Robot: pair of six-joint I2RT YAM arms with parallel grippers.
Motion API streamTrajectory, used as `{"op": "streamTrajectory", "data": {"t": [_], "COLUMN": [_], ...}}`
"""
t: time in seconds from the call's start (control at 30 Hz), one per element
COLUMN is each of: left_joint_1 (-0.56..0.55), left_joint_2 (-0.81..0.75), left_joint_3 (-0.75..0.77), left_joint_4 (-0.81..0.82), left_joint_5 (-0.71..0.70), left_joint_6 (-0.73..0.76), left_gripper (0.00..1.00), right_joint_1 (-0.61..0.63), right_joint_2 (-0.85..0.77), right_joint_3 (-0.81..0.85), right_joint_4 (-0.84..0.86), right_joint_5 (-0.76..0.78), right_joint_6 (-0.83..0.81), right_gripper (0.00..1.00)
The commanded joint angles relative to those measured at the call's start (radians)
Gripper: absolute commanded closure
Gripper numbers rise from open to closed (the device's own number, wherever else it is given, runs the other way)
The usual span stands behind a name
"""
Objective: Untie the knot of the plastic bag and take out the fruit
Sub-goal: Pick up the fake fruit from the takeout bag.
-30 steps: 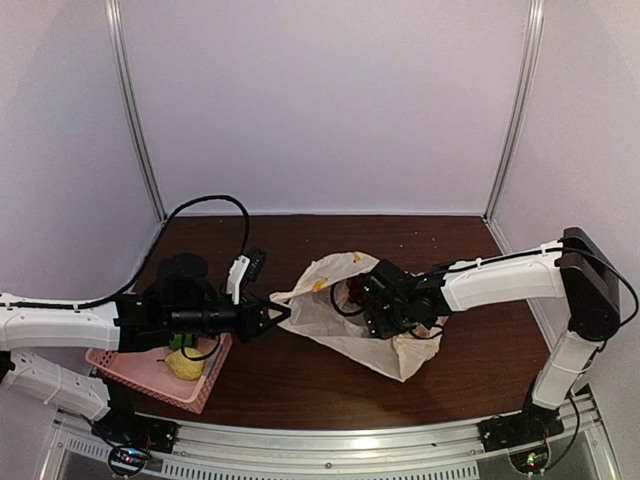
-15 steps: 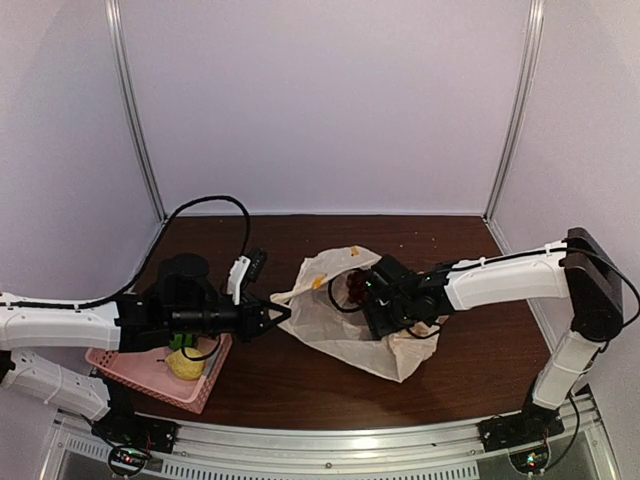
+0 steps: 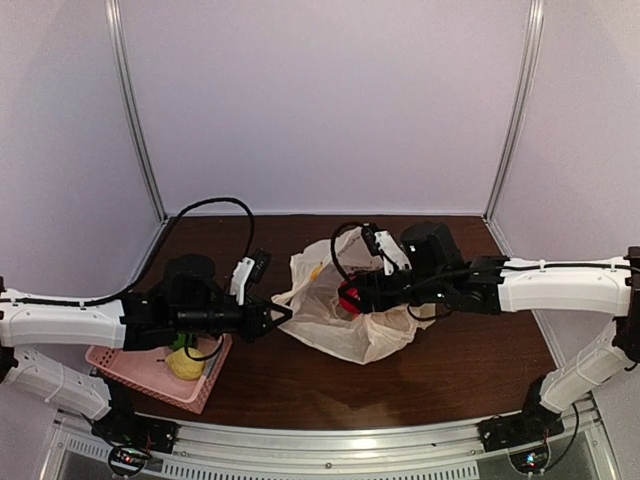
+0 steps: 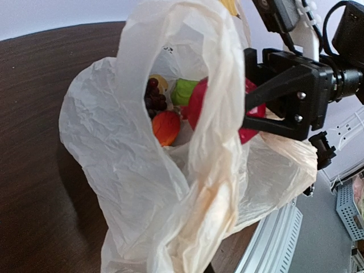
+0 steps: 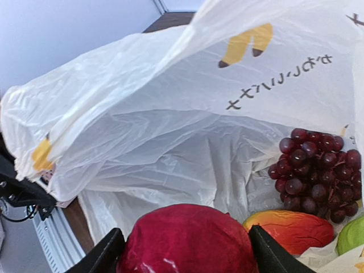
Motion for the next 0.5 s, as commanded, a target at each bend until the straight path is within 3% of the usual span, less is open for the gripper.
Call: {"op": "streamTrajectory", "data": {"t": [0.0, 0.13, 0.2, 0.27, 0.47], "left_joint_1": [-0.005, -0.004, -0.005, -0.006, -0.055], "left_joint_2": [-0.001, -0.07, -0.131, -0.187, -0.232], "left_joint_3": [0.049, 0.077, 0.09, 0.107, 0.167], "left_joint_4": [-0.054, -0.126, -0.128, -0.131, -0.071], "left_joint_5": [-0.106, -0.166, -0.165, -0.151, -0.057], "left_joint_6": [-0.037, 0.003, 0.059, 0.108, 0.189], "left_gripper": [0.94, 0.42, 0.29, 0.24, 0.23], "right_joint_1": [0.002, 0.002, 0.002, 0.0, -0.002], "right_joint_2": [-0.05, -0.079, -0.09, -0.099, -0.109], "right_joint_3": [-0.067, -0.097, -0.112, -0.128, -0.17], "right_joint_4": [0.185, 0.227, 0.244, 0.268, 0.359], "right_joint_5": [-0.17, -0.183, -0.183, -0.182, -0.198], "right_joint_6": [-0.001, 0.014, 0.022, 0.038, 0.096], "right_gripper": [0.39, 0.39, 0.39, 0.39, 0.39]}}
